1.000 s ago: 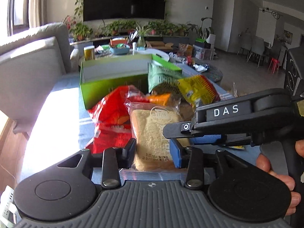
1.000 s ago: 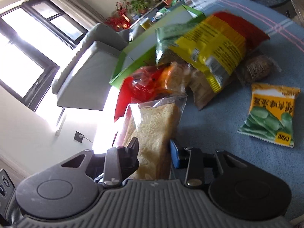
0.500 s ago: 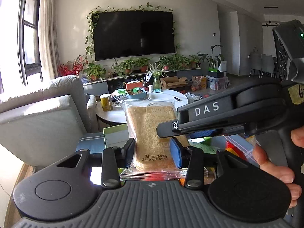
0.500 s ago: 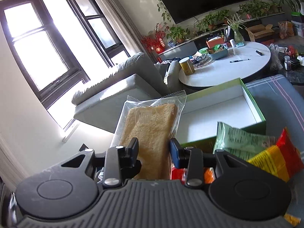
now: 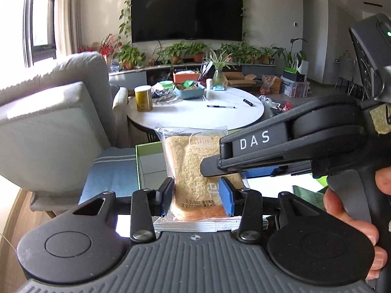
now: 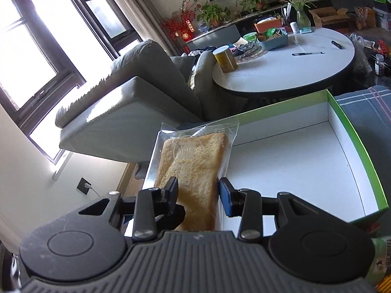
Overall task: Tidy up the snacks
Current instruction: 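Carry the bread slice into the green box and open the right gripper, then move the right gripper back to the red chip bag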
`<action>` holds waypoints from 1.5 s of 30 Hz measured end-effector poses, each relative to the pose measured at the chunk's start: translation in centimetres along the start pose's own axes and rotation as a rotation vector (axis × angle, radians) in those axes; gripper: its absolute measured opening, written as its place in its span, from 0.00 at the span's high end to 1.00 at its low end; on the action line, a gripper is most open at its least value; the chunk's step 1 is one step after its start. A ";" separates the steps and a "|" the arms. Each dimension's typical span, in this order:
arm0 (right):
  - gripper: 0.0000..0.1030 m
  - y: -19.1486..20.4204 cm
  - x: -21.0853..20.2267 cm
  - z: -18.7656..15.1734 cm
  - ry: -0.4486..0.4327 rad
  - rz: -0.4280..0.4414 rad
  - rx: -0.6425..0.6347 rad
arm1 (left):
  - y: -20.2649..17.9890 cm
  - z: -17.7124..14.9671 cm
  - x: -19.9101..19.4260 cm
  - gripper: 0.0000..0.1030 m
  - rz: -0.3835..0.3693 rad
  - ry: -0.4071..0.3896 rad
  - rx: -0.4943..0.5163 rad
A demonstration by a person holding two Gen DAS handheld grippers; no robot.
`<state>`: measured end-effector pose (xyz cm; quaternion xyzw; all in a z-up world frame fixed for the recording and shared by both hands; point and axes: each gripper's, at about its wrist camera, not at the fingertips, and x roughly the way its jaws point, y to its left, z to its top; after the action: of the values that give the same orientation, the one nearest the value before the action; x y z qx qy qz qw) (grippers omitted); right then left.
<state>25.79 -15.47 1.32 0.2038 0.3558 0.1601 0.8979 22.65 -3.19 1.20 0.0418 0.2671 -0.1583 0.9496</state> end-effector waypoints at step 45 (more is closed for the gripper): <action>0.26 0.8 -2.9 -8.6 0.117 -0.007 -0.008 | 0.5 -9.5 -5.9 0.42 0.096 0.110 -0.028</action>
<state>17.58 -13.86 -2.39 0.1893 0.4079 0.1700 0.8769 13.38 0.48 -3.84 0.0501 0.3190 -0.1064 0.9404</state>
